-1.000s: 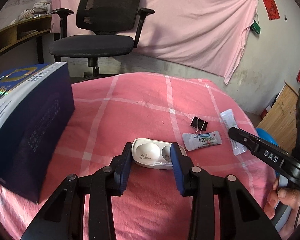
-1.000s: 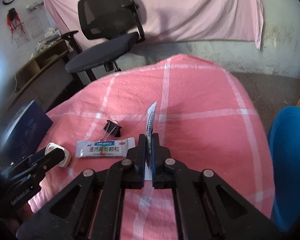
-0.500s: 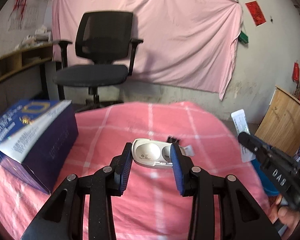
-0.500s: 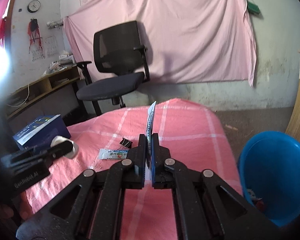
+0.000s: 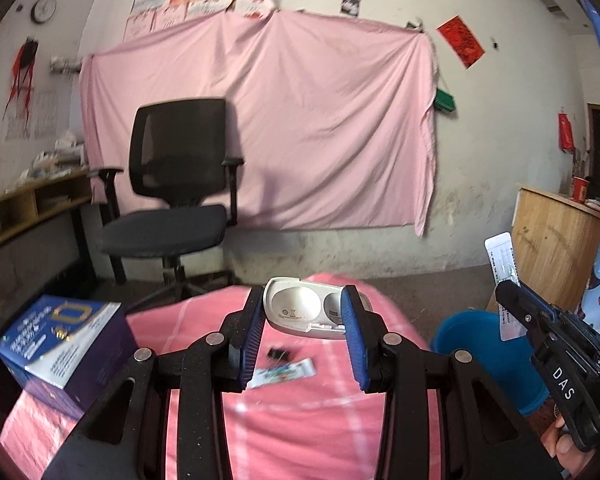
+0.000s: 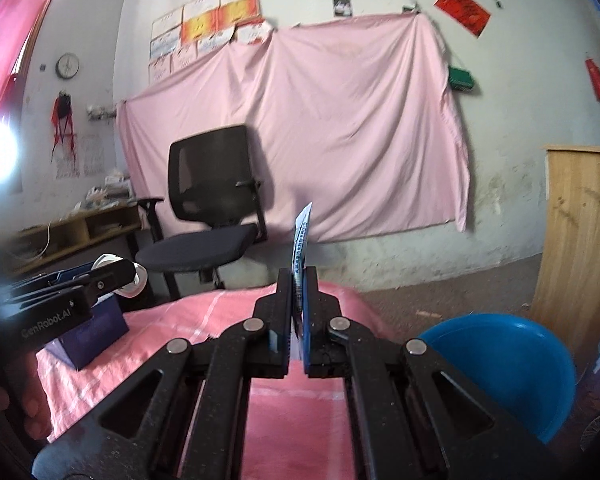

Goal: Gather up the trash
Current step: 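Lift the earbud case and medicine strip toward the blue bucket, then open both tools over the blue bucket to drop the items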

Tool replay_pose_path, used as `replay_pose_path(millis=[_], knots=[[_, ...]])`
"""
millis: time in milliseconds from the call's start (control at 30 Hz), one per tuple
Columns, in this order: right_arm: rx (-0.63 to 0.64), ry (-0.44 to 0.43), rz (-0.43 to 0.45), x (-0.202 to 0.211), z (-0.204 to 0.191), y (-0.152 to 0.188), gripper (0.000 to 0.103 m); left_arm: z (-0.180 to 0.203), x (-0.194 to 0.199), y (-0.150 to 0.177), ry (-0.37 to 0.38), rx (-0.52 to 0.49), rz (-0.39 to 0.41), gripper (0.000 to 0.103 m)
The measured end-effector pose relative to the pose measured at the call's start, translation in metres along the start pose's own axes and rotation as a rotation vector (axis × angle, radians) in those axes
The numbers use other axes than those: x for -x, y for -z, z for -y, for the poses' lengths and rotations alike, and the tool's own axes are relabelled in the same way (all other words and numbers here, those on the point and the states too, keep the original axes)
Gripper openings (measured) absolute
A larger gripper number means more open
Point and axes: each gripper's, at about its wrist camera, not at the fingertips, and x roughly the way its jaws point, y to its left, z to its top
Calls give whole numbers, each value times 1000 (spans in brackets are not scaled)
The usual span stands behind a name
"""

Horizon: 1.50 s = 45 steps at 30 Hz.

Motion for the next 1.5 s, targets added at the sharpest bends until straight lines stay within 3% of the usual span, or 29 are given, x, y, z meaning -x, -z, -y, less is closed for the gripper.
replay_pose_path(millis=[400, 800, 1000, 1200, 1500], knots=[[5, 140, 139, 61, 45, -10, 18, 75, 18, -16, 88, -98, 93, 33], [-51, 274, 161, 92, 99, -5, 18, 142, 11, -15, 191, -157, 127, 33], [-136, 316, 109, 92, 128, -2, 18, 164, -12, -9, 242, -144, 66, 33], [-190, 343, 1, 77, 151, 8, 18, 179, -40, 4, 267, -127, -15, 33], [-278, 337, -102, 57, 179, 22, 18, 195, -82, 30, 282, -95, -122, 33]])
